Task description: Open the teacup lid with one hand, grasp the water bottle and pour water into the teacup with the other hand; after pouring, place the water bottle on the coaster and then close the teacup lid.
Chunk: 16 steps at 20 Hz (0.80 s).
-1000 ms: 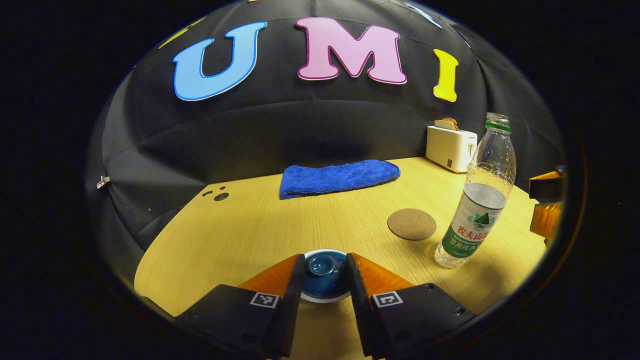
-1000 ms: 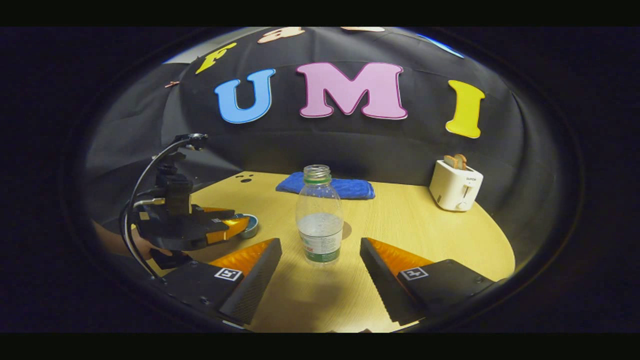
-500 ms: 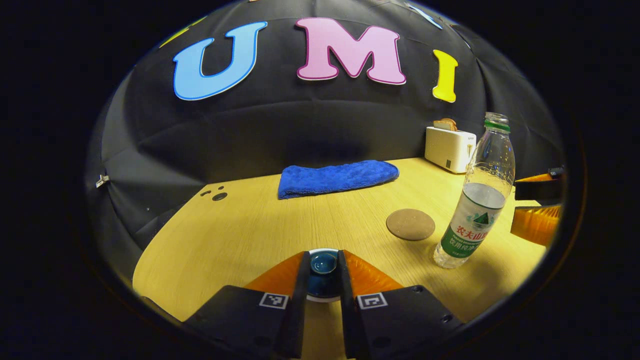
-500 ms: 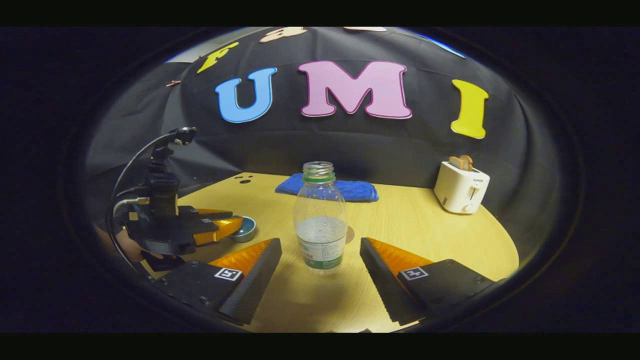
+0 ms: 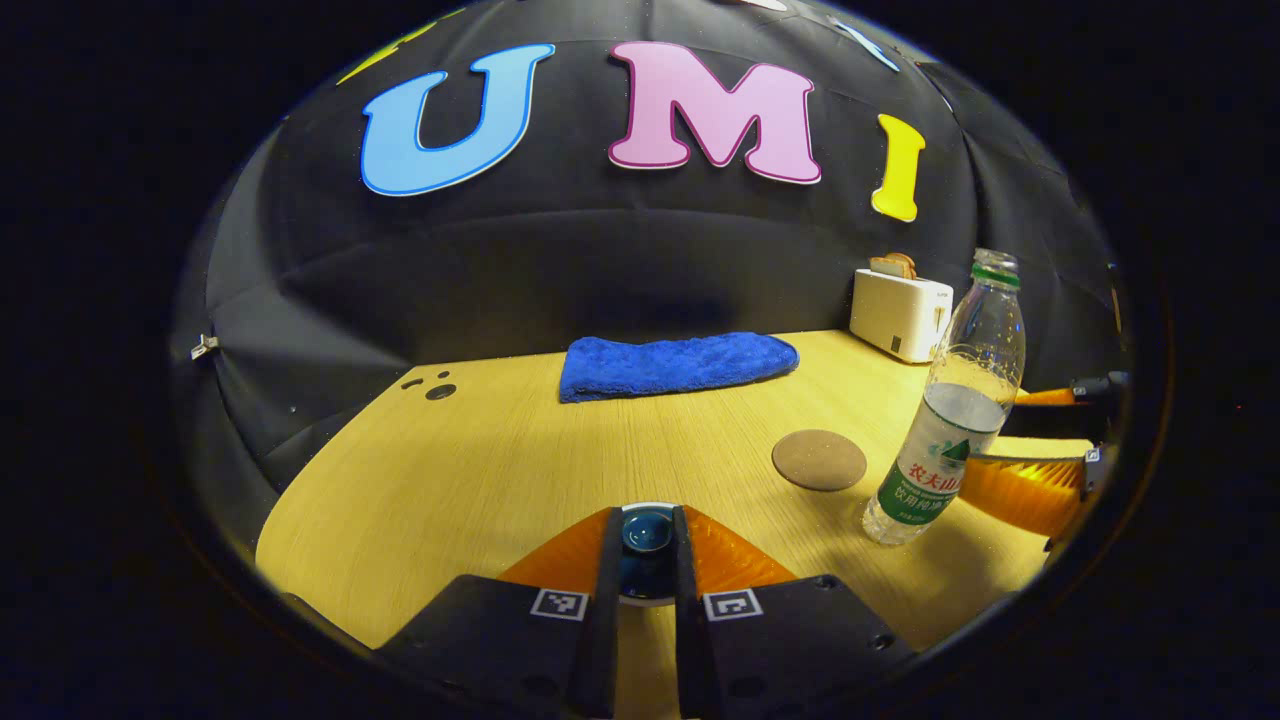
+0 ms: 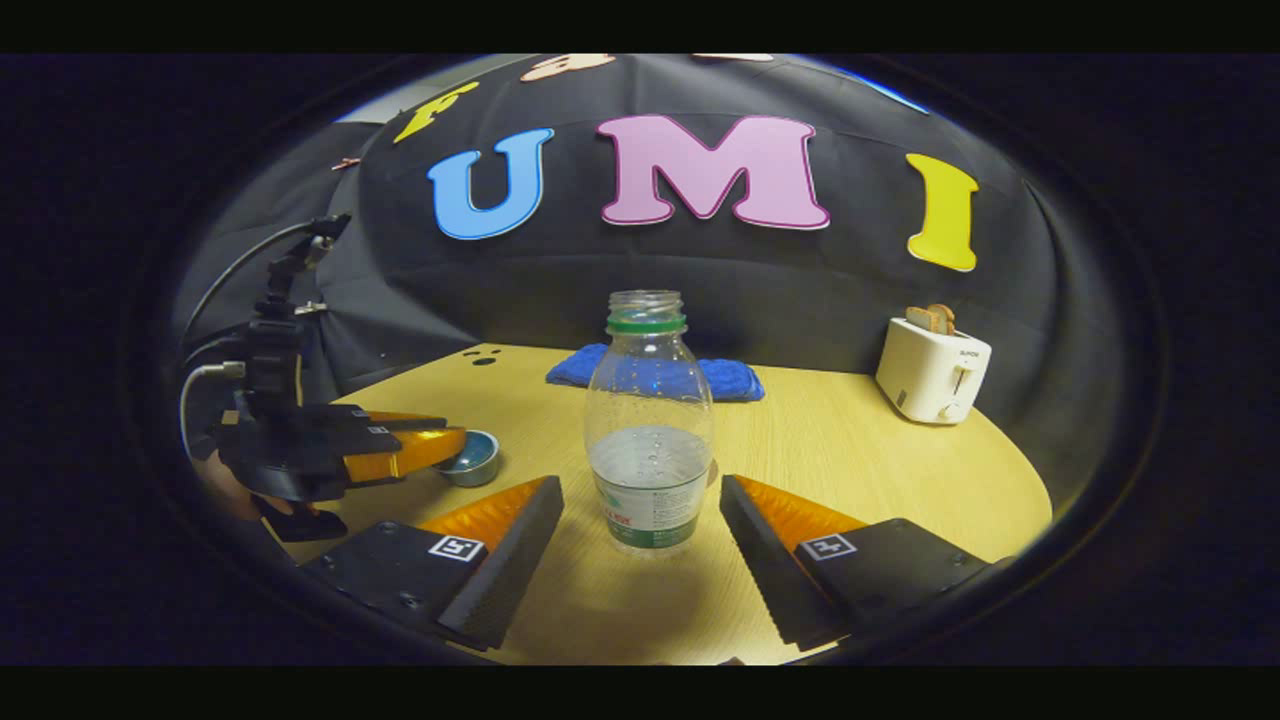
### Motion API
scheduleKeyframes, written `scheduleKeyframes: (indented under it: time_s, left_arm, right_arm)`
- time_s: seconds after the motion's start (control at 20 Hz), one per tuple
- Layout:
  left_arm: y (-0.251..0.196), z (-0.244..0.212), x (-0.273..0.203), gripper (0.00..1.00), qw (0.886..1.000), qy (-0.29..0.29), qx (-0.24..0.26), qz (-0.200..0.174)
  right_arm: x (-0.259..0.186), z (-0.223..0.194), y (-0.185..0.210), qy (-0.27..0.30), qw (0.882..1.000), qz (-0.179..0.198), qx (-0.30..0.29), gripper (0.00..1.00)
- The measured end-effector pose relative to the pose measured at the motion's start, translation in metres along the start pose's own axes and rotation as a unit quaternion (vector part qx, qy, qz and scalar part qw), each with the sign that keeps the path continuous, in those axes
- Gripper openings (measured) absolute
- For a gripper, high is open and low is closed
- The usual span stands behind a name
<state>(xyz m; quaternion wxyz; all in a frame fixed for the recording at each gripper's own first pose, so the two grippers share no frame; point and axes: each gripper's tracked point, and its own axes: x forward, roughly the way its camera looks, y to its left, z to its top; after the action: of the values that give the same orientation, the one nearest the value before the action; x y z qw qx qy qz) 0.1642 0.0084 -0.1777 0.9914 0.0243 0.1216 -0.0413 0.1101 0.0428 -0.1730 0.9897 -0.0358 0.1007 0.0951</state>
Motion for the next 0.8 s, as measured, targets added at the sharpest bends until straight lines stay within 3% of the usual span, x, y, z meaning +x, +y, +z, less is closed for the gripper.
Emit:
scheduleKeyframes:
  time_s: [0.25,0.3,0.4,0.65,0.8]
  left_arm:
    - [0.002,0.014,-0.008,0.24,1.000,-0.016,0.014,-0.004]
    - [0.004,0.016,-0.009,0.27,1.000,-0.019,0.013,-0.003]
    - [0.006,0.016,-0.010,0.24,1.000,-0.021,0.012,-0.002]
    - [0.013,0.011,-0.012,0.27,1.000,-0.015,0.001,0.003]
    - [0.016,0.007,-0.012,0.28,1.000,-0.012,-0.002,0.005]
  right_arm:
    - [0.016,0.002,-0.002,-0.011,1.000,-0.019,0.014,0.98]
    - [0.020,0.004,-0.002,-0.016,1.000,-0.022,0.014,0.98]
    - [0.029,0.006,-0.001,-0.022,0.999,-0.027,0.017,0.98]
    - [0.039,0.016,0.001,-0.037,0.999,-0.035,0.019,0.98]
    - [0.040,0.017,0.000,-0.044,0.998,-0.043,0.012,0.83]
